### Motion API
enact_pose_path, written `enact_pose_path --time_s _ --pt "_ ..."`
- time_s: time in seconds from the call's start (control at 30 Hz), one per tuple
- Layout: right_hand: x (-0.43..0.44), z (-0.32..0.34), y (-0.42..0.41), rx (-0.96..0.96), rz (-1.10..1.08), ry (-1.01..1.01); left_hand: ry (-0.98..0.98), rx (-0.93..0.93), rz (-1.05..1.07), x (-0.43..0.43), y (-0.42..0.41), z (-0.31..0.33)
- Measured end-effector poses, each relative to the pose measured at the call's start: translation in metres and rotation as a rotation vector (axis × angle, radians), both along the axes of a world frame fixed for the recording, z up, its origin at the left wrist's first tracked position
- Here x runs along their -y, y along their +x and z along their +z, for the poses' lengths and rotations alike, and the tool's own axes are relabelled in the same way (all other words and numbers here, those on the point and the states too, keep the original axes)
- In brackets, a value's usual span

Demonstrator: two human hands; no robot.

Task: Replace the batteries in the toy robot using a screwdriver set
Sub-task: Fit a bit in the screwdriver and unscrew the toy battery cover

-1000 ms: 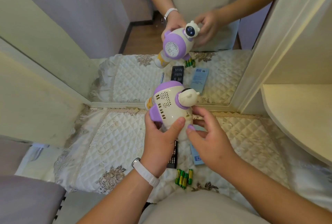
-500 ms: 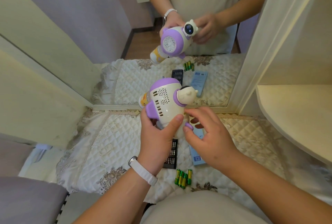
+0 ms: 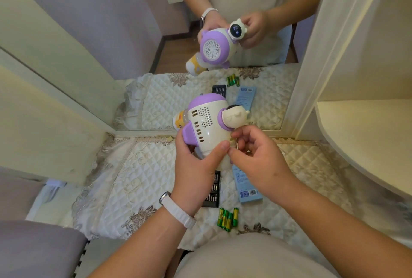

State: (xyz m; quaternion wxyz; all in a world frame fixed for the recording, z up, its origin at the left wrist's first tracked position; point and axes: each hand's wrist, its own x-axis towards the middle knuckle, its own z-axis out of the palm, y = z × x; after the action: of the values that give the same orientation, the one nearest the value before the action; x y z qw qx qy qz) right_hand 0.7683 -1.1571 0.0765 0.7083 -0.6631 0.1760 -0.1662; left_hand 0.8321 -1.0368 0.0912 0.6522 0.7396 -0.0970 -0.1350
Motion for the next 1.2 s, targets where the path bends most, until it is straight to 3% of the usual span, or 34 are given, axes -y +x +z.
enact_pose_path --time_s 0.1,0.23,0.37,0.47,0.67,1.0,1.2 --pt "-0.004 0.0 -0.004 0.048 -0.051 -0.006 -0.017 0.004 -0.011 0.002 0.0 0.0" --pt "-0.002 0.0 -0.005 -0.044 -0.139 0.169 -0.051 0.015 -0.044 0.005 -0.003 0.004" --pt "0.009 0.005 -0.003 -0.024 0.048 0.604 -0.043 0.016 -0.084 0.004 -0.001 0.003" --pt "0.017 0.01 -0.005 0.027 0.218 0.772 -0.036 0.03 -0.116 0.001 0.001 0.002" --pt "0.017 0.014 -0.002 0.091 0.35 0.794 -0.058 0.06 -0.162 -0.003 0.003 0.004" --pt "0.0 0.016 -0.006 0.091 0.236 0.762 -0.09 0.049 -0.202 -0.011 0.0 0.002" --pt "-0.006 0.016 -0.001 0.037 0.267 0.905 -0.114 -0.01 -0.214 -0.012 0.004 -0.003"
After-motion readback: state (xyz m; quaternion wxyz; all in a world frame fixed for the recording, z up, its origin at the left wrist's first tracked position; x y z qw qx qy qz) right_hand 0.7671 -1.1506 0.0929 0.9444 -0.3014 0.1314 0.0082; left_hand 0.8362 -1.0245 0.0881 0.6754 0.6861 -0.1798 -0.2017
